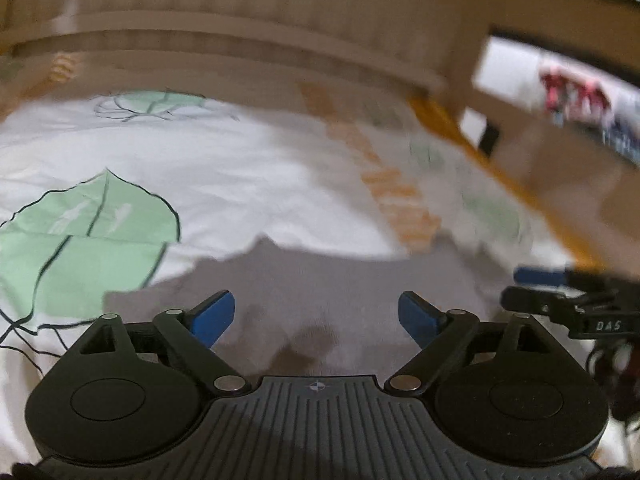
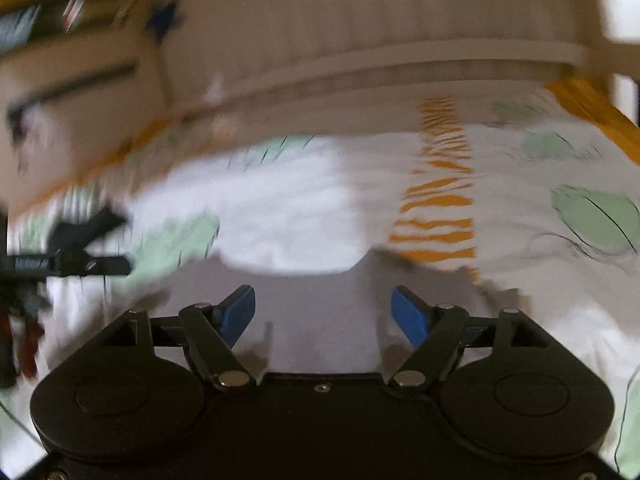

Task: Fold large clothes
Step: 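Release the fold and press the folded dress flat with both grippers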

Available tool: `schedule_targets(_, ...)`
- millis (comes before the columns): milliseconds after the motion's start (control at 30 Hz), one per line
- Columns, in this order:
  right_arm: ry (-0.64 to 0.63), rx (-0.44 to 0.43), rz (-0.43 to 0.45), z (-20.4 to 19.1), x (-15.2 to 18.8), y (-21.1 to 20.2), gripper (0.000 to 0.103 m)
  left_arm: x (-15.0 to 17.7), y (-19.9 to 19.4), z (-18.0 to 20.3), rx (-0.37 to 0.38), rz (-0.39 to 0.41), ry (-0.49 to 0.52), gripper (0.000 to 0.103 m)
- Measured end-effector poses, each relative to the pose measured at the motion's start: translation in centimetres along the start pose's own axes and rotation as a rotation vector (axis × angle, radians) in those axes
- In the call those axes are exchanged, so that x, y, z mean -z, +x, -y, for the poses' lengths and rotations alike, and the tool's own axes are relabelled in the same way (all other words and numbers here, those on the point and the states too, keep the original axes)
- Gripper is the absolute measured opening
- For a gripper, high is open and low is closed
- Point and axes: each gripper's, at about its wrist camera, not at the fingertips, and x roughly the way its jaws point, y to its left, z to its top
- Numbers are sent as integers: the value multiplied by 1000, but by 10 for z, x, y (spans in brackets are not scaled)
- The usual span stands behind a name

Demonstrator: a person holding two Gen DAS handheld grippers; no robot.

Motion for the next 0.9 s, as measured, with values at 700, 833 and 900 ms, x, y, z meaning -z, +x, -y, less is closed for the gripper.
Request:
schedule_targets(700, 57, 119, -97, 11, 15, -7, 82, 9, -25, -72, -53, -61, -295, 91)
schedule_targets(833, 231, 118, -63, 29, 16, -37, 86, 30, -51, -89, -46, -90, -391, 95)
schedule_targets(900, 306, 119, -69, 37, 22, -49, 86, 41, -60, -94, -30, -108, -432, 95)
